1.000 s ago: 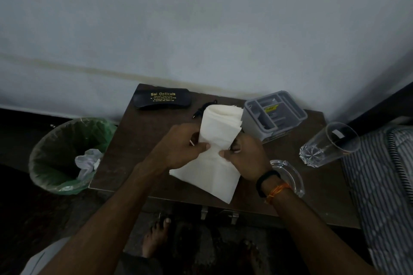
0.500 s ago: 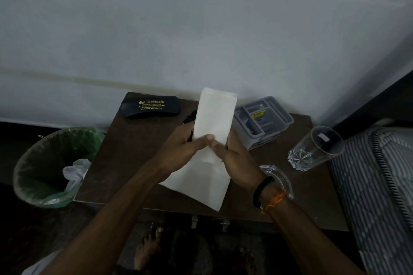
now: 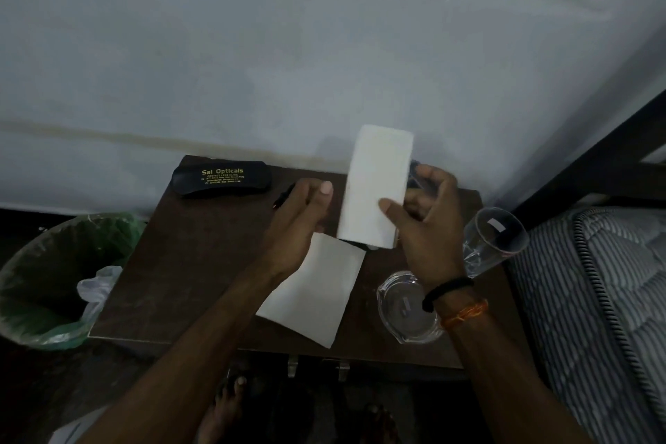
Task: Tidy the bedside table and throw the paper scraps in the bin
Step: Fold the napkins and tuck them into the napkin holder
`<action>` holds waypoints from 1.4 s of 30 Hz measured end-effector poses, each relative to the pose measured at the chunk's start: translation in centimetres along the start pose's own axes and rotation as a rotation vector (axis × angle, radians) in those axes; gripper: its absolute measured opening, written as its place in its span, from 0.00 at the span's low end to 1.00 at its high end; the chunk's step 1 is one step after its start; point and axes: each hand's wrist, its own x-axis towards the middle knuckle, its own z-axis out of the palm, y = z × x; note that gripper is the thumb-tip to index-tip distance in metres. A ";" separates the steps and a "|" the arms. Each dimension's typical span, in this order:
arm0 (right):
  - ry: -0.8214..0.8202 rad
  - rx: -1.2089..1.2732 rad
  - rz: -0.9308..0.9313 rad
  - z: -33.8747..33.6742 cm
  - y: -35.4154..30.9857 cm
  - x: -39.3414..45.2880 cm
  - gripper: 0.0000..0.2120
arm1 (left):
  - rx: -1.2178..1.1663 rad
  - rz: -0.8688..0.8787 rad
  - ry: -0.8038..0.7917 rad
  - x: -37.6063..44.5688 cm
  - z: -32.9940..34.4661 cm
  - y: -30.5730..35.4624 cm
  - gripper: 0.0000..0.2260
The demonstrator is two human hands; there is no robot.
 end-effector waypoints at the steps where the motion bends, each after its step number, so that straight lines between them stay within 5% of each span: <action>1: 0.031 0.030 0.005 -0.6 0.0 0.4 0.27 | 0.041 0.018 0.011 0.2 0.4 -0.2 0.16; 8: 0.226 0.012 -0.053 -3.9 0.2 2.6 0.15 | 0.432 0.199 -0.031 0.9 2.8 -0.7 0.38; 16: 0.220 -0.048 -0.092 -4.1 0.1 3.6 0.10 | 0.632 0.121 -0.123 4.6 5.2 -0.4 0.62; 31: 0.207 -0.100 -0.085 -1.8 0.1 4.4 0.09 | 0.675 0.058 -0.469 9.0 -1.1 0.9 0.54; 35: 0.173 -0.066 -0.043 -0.7 0.5 5.0 0.10 | 0.674 0.067 -0.424 8.4 -1.6 2.1 0.54; 37: 0.136 -0.030 -0.037 -0.1 0.5 5.2 0.10 | 0.536 0.116 -0.343 7.8 -1.2 3.2 0.48; 42: 0.037 0.037 -0.052 1.3 0.2 5.1 0.10 | 0.364 0.305 -0.156 7.1 -0.1 4.8 0.12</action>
